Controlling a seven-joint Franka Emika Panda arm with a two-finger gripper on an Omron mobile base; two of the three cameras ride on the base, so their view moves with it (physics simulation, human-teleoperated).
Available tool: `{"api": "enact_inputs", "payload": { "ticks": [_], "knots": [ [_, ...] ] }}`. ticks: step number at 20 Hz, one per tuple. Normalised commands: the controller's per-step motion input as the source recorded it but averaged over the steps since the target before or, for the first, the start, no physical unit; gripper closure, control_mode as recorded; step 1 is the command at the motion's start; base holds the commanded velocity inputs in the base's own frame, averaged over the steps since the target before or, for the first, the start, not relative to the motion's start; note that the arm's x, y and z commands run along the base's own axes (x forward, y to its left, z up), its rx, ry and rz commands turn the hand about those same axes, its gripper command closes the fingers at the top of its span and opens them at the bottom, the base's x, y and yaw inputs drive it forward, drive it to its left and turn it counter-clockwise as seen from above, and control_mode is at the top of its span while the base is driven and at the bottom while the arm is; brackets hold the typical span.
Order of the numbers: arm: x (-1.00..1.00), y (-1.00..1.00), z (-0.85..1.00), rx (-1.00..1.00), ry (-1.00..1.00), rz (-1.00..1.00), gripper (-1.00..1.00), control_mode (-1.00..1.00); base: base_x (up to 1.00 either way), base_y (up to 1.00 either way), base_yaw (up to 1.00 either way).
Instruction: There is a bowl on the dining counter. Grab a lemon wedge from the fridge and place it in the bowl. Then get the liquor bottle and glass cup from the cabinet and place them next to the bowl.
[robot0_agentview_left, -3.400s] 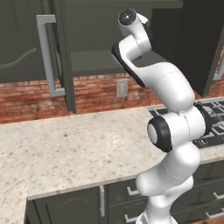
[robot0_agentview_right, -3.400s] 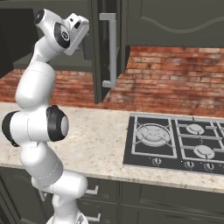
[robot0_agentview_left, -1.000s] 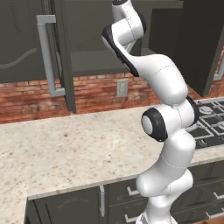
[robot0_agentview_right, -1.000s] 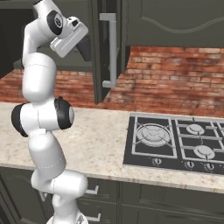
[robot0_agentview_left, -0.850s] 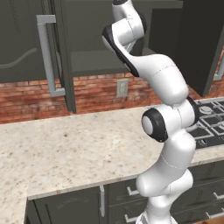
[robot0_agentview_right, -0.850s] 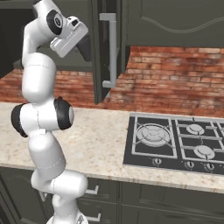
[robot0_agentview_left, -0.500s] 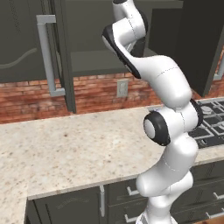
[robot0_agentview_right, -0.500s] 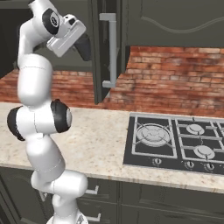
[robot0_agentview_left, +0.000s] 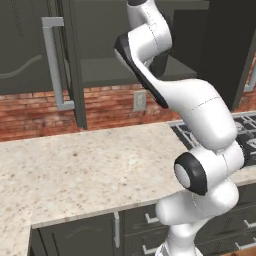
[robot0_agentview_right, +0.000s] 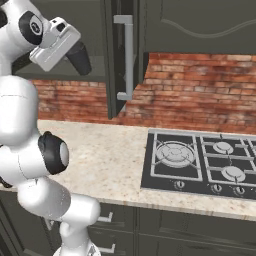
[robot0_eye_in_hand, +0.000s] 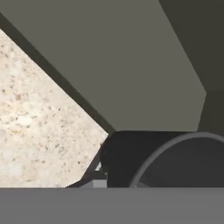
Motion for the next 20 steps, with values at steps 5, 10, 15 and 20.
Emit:
{"api": "enact_inputs", "payload": {
  "ticks": [5,10,15,20],
  "knots": [
    [-1.00,0.45,0.00,0.12,0.00,0.00,1.00,-1.00,0.00,0.00,0.00],
    [-1.00,0.14,-0.02,0.16,0.01,-0.02,1.00,-1.00,0.00,0.00,0.00],
    [-0.72,-0.07,-0.37,0.13,0.09,-0.09,1.00,-1.00,0.00,0.00,0.00],
    [-0.29,-0.13,-0.45,0.11,0.12,-0.10,1.00,-1.00,0.00,0.00,0.00]
  ]
}}
